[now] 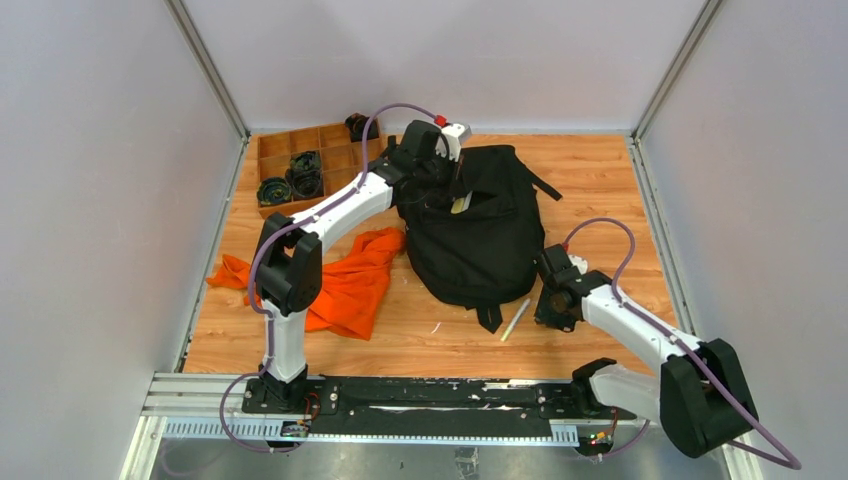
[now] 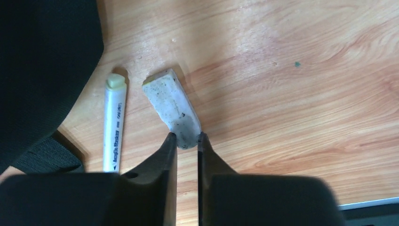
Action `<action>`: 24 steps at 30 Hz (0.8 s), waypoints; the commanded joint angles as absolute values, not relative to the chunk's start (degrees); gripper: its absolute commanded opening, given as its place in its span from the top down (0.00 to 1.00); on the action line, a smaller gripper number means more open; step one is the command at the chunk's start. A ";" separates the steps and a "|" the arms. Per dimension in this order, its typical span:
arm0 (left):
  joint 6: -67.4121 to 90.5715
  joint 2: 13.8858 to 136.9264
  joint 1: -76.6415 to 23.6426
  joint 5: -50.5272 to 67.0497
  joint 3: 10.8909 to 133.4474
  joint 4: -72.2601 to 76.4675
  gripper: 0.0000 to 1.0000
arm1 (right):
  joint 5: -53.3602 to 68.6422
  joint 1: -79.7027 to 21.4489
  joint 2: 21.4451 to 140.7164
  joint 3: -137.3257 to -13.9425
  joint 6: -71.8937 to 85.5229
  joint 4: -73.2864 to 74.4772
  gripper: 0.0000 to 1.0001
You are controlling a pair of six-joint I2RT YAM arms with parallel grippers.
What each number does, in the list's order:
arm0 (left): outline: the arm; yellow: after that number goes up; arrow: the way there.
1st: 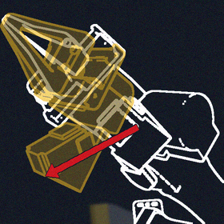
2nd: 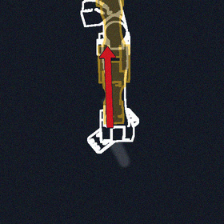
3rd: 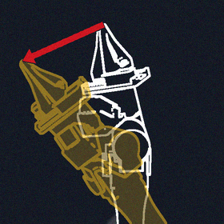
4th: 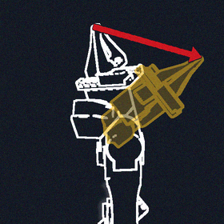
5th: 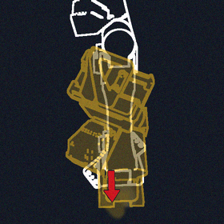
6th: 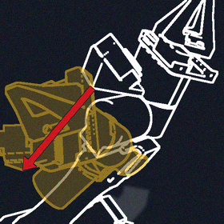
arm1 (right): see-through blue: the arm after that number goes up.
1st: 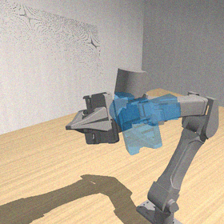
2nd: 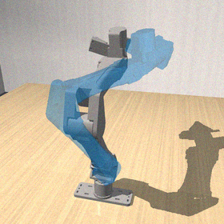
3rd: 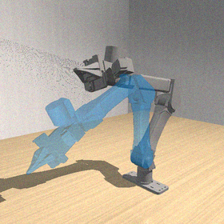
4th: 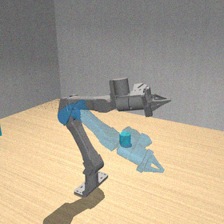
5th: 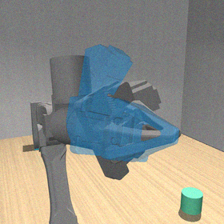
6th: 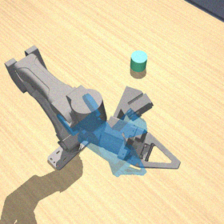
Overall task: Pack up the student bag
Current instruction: Pick up the stationery from the center of the board.
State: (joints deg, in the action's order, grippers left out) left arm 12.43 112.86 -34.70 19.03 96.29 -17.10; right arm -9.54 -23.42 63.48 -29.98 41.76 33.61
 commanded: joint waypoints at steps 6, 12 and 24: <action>12.96 111.63 -34.90 18.99 98.51 -16.13 1.00 | -9.53 -23.25 53.23 -35.81 39.82 43.29 1.00; 13.20 111.81 -34.97 19.07 99.67 -16.04 1.00 | -8.28 -23.33 51.90 -39.01 37.99 44.48 0.98; 12.57 111.31 -34.63 18.54 99.44 -16.69 1.00 | -0.90 -24.09 50.33 -44.96 38.58 41.87 1.00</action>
